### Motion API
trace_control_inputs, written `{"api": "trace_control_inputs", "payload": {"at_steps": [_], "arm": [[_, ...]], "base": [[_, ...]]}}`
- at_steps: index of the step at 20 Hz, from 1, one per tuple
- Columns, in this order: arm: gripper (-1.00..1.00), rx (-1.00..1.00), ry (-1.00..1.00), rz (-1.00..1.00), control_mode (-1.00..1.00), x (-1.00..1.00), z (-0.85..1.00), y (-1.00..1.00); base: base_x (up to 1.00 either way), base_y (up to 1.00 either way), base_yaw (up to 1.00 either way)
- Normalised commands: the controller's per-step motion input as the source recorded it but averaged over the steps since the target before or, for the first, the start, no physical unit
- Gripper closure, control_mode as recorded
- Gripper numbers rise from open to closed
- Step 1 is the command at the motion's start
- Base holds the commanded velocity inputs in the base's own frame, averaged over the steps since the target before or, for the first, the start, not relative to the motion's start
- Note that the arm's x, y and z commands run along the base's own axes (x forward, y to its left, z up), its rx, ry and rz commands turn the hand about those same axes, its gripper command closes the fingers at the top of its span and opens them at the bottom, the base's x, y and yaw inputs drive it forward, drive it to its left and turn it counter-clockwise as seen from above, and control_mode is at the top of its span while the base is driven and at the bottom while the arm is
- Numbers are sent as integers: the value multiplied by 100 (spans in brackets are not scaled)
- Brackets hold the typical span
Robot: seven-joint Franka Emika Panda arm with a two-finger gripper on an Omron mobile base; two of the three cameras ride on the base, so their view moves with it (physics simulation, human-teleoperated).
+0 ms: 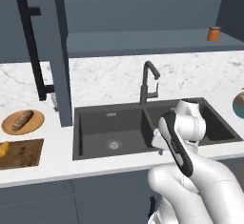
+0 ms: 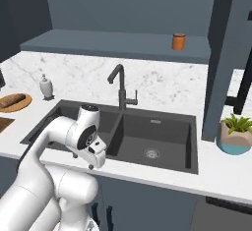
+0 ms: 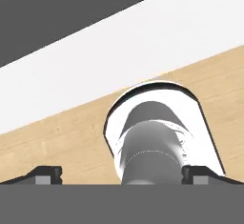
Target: From the different types of pastries on the counter, select a croissant and place it on the cutting board. Then retrieve a jar of jam from the cabinet and place it alongside the croissant on the cutting board.
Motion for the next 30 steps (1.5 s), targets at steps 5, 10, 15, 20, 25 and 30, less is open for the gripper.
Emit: {"api": "trace_control_inputs", "payload": {"at_steps": [5,10,15,20,25,30], "arm": [[-100,0,0,0,100,0,0,0],[-100,0,0,0,100,0,0,0],[-100,0,0,0,100,0,0,0],[-100,0,0,0,100,0,0,0],[-100,0,0,0,100,0,0,0],[-100,0,0,0,100,0,0,0]], "base": [[88,-88,10],[55,-92,13],[26,-15,-6],[26,-21,-44],[3,-7,-23],[0,0,0]]}}
